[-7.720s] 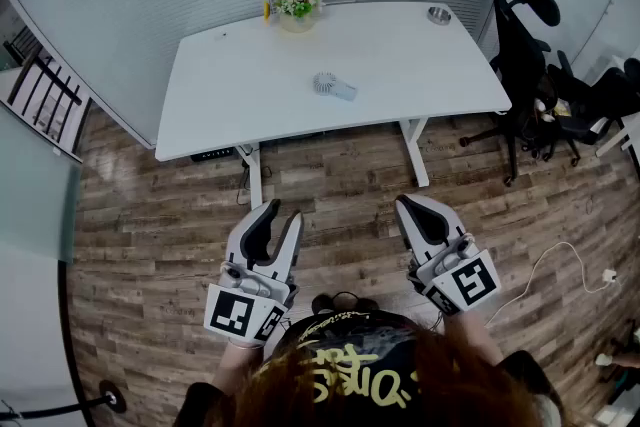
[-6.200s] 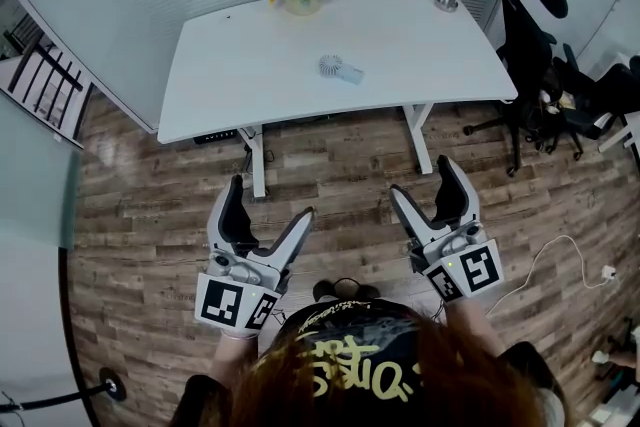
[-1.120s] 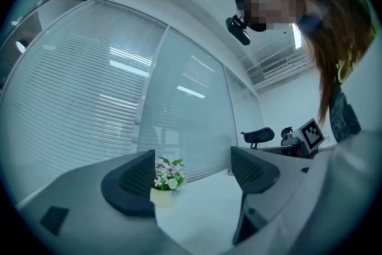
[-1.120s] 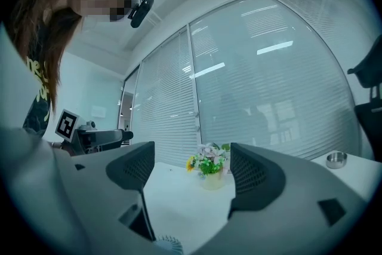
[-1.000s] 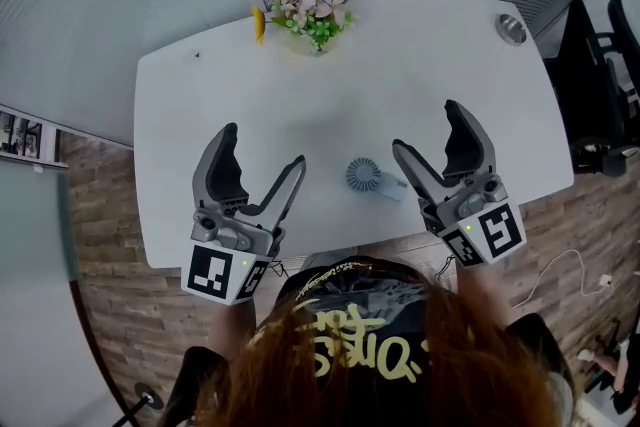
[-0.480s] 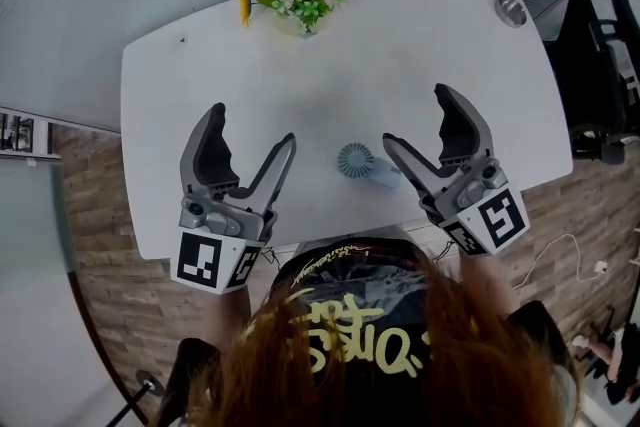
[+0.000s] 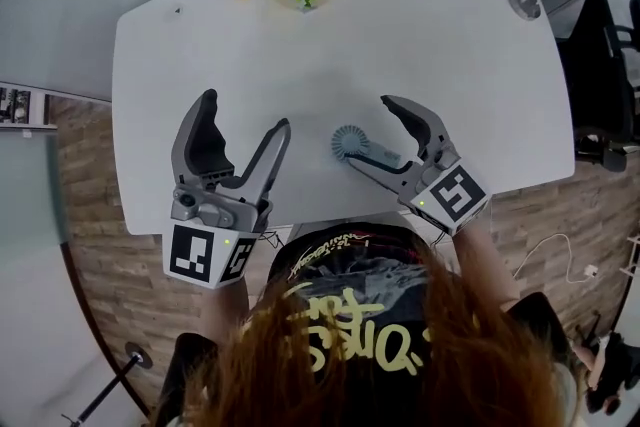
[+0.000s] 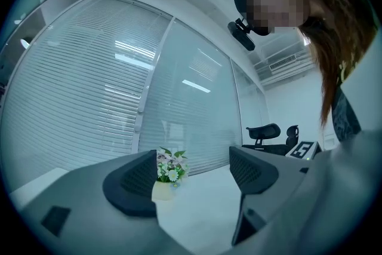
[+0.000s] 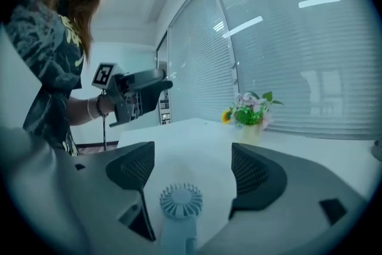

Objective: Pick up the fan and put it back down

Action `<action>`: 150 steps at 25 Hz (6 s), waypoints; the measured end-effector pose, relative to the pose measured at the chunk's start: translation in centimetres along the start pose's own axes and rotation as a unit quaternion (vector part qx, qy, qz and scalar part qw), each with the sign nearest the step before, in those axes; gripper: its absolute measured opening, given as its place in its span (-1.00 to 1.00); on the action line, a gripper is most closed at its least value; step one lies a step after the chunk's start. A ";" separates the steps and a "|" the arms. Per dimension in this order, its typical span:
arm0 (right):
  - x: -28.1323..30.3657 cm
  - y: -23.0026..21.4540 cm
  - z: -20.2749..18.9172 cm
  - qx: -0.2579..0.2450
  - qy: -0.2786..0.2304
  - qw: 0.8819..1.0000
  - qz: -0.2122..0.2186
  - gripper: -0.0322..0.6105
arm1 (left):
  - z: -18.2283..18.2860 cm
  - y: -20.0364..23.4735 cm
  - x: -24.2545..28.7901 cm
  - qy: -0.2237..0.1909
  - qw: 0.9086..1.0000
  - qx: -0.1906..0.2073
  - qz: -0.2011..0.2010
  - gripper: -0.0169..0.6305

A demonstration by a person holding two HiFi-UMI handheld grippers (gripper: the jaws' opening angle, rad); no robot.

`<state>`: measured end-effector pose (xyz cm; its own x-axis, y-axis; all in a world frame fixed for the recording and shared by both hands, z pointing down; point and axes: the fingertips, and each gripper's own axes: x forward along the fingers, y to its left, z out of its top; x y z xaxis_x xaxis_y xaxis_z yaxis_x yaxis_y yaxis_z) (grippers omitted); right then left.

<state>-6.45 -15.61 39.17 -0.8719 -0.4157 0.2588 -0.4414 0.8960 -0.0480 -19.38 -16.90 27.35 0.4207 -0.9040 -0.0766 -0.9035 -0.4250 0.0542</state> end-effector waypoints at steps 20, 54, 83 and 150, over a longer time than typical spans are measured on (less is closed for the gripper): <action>4.3 1.5 -11.7 -0.079 0.225 0.969 0.058 0.30 | -1.1 2.1 0.2 0.010 1.000 -0.002 0.019 0.21; 1.8 -0.3 -6.4 -0.080 0.116 0.990 0.013 0.14 | -2.3 0.9 4.0 0.006 0.999 -0.016 -0.044 0.17; -17.7 -14.8 9.7 -0.072 -0.176 0.978 -0.088 0.14 | 1.6 -12.7 12.4 -0.044 0.998 0.037 -0.004 0.15; -2.2 -23.6 -8.0 -0.033 0.114 0.986 -0.120 0.14 | -1.8 -5.7 6.0 0.005 0.995 0.011 0.097 0.12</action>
<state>7.53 -34.59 47.45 -0.6708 -0.5779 0.4648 -0.6077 0.7876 0.1023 -11.61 -19.98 28.37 0.2380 -0.9696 -0.0577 -0.9695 -0.2407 0.0460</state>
